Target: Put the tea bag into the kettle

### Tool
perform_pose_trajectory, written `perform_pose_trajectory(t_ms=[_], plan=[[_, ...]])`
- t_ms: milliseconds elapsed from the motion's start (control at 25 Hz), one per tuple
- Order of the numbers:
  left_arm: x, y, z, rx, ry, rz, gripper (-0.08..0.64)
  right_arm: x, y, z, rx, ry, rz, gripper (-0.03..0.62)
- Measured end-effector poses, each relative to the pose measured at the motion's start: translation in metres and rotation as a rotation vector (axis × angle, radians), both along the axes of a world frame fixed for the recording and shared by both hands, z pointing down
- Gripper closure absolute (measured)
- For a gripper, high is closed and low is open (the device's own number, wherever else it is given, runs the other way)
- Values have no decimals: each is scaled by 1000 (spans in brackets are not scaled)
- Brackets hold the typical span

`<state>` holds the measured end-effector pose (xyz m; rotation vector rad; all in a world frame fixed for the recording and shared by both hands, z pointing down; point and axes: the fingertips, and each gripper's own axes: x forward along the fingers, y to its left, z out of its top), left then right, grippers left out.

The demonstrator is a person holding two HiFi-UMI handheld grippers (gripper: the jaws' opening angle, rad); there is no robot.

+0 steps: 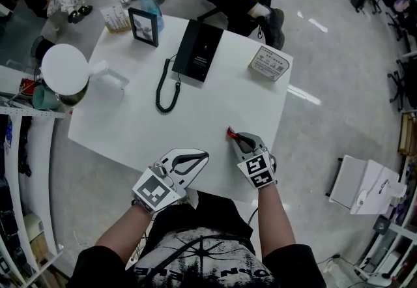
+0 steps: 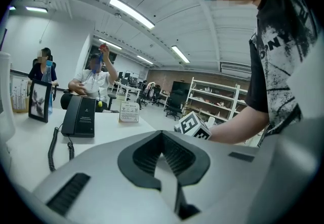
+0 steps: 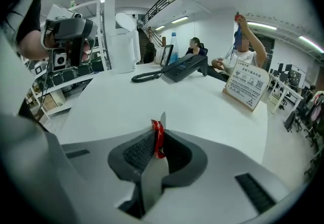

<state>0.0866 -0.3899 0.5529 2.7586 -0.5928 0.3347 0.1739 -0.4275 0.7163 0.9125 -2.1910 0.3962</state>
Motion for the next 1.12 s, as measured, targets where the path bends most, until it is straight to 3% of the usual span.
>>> perform_pose_trajectory(t_ms=[400, 1120], plan=[[-34, 5, -23, 52, 11, -106, 552, -23, -1, -51, 142, -94, -23, 537], [-156, 77, -92, 253, 20, -298, 552, -120, 68, -188, 420, -234, -99, 537]])
